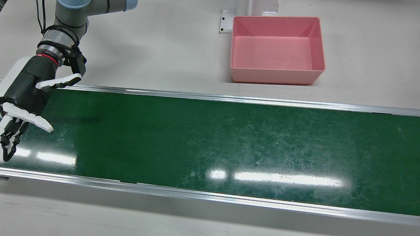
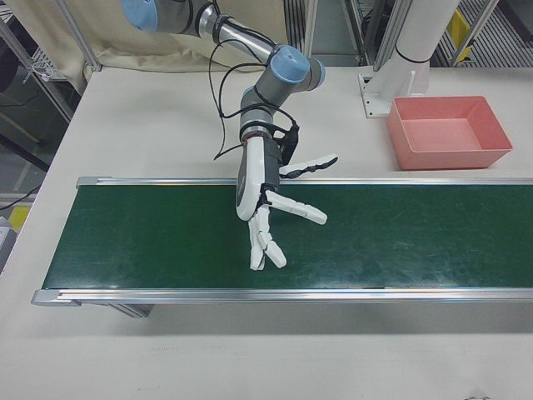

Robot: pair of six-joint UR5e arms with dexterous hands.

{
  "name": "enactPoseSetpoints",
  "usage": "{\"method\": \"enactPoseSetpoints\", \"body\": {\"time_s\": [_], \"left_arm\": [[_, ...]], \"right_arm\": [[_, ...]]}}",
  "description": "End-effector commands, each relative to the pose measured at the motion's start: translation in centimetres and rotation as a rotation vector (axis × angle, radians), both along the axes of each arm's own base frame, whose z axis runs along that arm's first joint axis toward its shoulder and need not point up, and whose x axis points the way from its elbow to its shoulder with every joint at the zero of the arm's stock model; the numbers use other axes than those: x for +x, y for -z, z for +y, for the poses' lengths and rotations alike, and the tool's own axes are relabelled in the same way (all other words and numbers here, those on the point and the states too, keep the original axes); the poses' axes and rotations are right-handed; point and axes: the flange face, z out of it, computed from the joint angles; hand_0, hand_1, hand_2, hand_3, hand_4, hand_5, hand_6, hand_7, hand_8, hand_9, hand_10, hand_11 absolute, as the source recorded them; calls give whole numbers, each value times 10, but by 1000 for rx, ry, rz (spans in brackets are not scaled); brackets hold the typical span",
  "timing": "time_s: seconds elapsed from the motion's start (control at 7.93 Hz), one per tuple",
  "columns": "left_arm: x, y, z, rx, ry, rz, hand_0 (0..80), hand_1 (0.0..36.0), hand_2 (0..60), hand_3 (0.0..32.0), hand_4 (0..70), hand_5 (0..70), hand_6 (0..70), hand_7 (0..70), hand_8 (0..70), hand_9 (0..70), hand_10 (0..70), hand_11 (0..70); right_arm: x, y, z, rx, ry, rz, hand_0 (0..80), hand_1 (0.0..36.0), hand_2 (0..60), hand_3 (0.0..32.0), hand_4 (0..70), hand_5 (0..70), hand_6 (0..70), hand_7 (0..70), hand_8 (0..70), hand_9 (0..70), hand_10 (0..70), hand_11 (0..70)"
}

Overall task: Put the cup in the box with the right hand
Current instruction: 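Move the right hand down toward the conveyor belt and open it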

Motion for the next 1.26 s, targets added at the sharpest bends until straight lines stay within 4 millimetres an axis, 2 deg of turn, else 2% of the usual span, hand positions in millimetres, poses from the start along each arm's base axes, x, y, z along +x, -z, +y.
{"method": "enactPoseSetpoints", "body": {"time_s": [0.0, 0.13, 0.25, 0.38, 0.5, 0.63, 0.76, 1.01, 1.13], "left_arm": [[0, 0, 0, 1, 1, 0, 0, 0, 0, 0, 0, 0, 0, 0, 0, 0, 0, 0], [0, 0, 0, 1, 1, 0, 0, 0, 0, 0, 0, 0, 0, 0, 0, 0, 0, 0], [0, 0, 0, 1, -1, 0, 0, 0, 0, 0, 0, 0, 0, 0, 0, 0, 0, 0], [0, 0, 0, 1, 1, 0, 0, 0, 0, 0, 0, 0, 0, 0, 0, 0, 0, 0], [0, 0, 0, 1, 1, 0, 0, 0, 0, 0, 0, 0, 0, 0, 0, 0, 0, 0], [0, 0, 0, 1, -1, 0, 0, 0, 0, 0, 0, 0, 0, 0, 0, 0, 0, 0], [0, 0, 0, 1, 1, 0, 0, 0, 0, 0, 0, 0, 0, 0, 0, 0, 0, 0], [0, 0, 0, 1, 1, 0, 0, 0, 0, 0, 0, 0, 0, 0, 0, 0, 0, 0], [0, 0, 0, 1, 1, 0, 0, 0, 0, 0, 0, 0, 0, 0, 0, 0, 0, 0]], "right_arm": [[45, -32, -15, -69, 42, -29, 487, 2, 0, 0, 671, 3, 35, 219, 0, 29, 14, 20], [44, -38, -11, -124, 75, -6, 486, 0, 0, 0, 675, 2, 35, 224, 0, 30, 17, 23], [39, -47, -14, -141, 80, 5, 428, 128, 308, 0, 537, 0, 37, 244, 0, 34, 9, 11], [28, -53, -19, -155, 90, 16, 431, 126, 289, 0, 534, 0, 37, 249, 0, 35, 9, 11], [16, -45, -30, -148, 97, 13, 463, 41, 80, 0, 526, 5, 33, 224, 0, 30, 17, 25], [5, -28, -40, -125, 102, 2, 481, 0, 0, 0, 529, 7, 32, 214, 0, 28, 22, 32], [-3, -19, -45, -114, 109, -4, 480, 0, 0, 0, 492, 8, 29, 209, 0, 27, 14, 22], [-21, -1, -54, -95, 139, 16, 483, 1, 0, 2, 524, 7, 30, 216, 0, 29, 11, 18], [-27, 9, -57, -82, 138, 36, 484, 0, 0, 16, 521, 7, 28, 213, 0, 28, 9, 14]]}}
